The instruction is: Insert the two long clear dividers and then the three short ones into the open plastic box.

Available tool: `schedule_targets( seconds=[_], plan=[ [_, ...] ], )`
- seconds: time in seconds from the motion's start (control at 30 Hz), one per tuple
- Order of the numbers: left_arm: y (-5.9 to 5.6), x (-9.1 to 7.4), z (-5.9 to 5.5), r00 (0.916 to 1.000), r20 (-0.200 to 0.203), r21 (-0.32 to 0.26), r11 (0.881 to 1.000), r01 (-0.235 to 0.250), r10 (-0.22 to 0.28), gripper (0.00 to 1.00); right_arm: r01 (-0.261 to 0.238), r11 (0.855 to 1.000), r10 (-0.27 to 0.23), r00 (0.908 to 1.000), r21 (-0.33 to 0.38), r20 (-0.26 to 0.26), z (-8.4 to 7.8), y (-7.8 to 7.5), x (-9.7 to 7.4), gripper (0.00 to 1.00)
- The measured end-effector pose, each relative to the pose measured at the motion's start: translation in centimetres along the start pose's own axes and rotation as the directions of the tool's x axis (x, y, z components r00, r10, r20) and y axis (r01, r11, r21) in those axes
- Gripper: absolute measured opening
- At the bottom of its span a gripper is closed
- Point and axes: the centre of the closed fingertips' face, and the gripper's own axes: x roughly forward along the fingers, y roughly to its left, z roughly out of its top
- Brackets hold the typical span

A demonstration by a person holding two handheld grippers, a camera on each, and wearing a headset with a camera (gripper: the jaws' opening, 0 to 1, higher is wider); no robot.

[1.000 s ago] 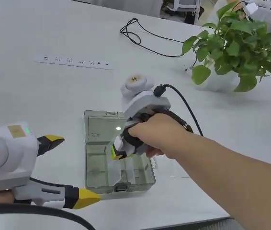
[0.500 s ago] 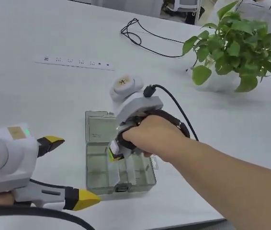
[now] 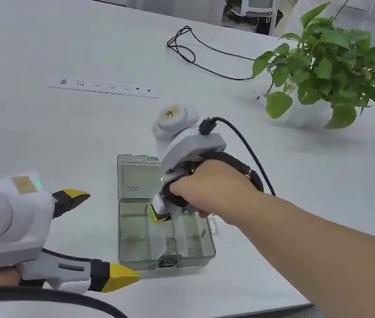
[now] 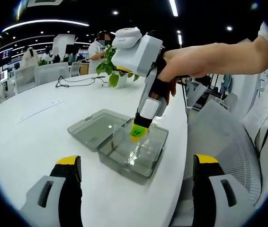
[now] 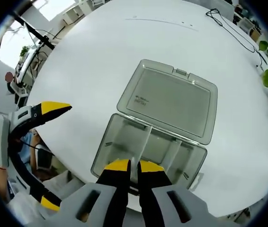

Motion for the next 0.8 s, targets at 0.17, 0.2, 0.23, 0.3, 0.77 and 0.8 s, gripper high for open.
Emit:
schedule_targets(
  seconds=[0.17,0.2,0.23,0.3,0.77,0.8],
  plan=[
    [0.00,-0.03,-0.04,1.0000,0.000,-0.002,1.000,0.000,0.000,1.00,-0.012,1.000,0.012,0.9999,0.020,0.007,0.01,-0.05,0.12,0.07],
    [0.03,-0.04,-0.04,1.0000,0.001,-0.004,1.000,-0.001,0.001,1.00,-0.018,0.999,0.018,0.9998,0.027,0.008,0.02,-0.11,0.12,0.07],
    [0.05,-0.04,-0.05,1.0000,0.001,-0.004,1.000,-0.002,0.002,1.00,-0.024,0.999,0.023,0.9997,0.040,0.009,0.01,-0.14,0.11,0.07],
    [0.08,-0.05,-0.04,1.0000,0.001,-0.005,1.000,-0.002,0.002,1.00,-0.036,0.997,0.035,0.9993,0.066,0.010,-0.02,-0.23,0.12,0.07],
    [0.17,0.03,-0.01,1.0000,0.005,-0.012,1.000,-0.001,0.001,1.00,-0.103,0.979,0.097,0.9942,0.176,0.047,-0.13,-0.37,0.04,0.07],
    [0.20,0.03,0.01,1.0000,0.006,-0.014,1.000,-0.001,0.001,1.00,-0.110,0.976,0.102,0.9934,0.187,0.053,-0.14,-0.39,0.03,0.07]
  ],
)
